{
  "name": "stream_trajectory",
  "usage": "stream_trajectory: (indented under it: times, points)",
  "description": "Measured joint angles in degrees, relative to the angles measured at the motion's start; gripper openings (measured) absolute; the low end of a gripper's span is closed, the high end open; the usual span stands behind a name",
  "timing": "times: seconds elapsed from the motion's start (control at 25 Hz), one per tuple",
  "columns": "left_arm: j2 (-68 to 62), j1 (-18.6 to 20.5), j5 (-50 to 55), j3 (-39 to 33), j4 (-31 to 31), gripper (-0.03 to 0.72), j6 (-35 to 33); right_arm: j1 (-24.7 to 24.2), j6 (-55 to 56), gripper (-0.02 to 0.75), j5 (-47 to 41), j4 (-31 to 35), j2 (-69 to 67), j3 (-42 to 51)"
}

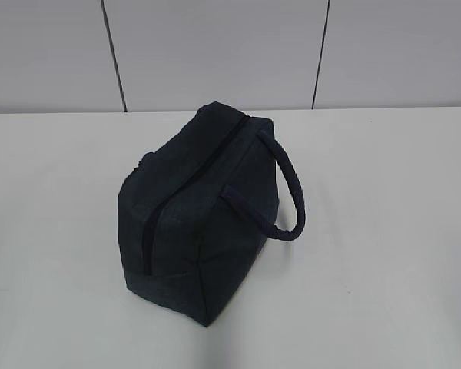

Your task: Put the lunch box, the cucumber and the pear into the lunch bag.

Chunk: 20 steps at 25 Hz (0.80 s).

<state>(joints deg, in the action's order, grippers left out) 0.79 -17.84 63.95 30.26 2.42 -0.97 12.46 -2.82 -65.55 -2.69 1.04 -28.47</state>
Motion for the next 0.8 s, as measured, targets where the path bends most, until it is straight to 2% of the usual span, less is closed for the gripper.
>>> stream_trajectory:
  times: [0.16, 0.24, 0.8]
  points:
    - [0.0, 9.7, 0.0, 0.0, 0.1, 0.300, 0.0, -6.8, 0.0, 0.443, 0.0, 0.0, 0.0, 0.0]
    - [0.0, 11.7, 0.0, 0.0, 0.1, 0.293, 0.0, -7.7, 0.0, 0.443, 0.0, 0.0, 0.0, 0.0]
    - [0.0, 12.2, 0.0, 0.0, 0.1, 0.272, 0.0, -7.8, 0.0, 0.443, 0.0, 0.0, 0.0, 0.0]
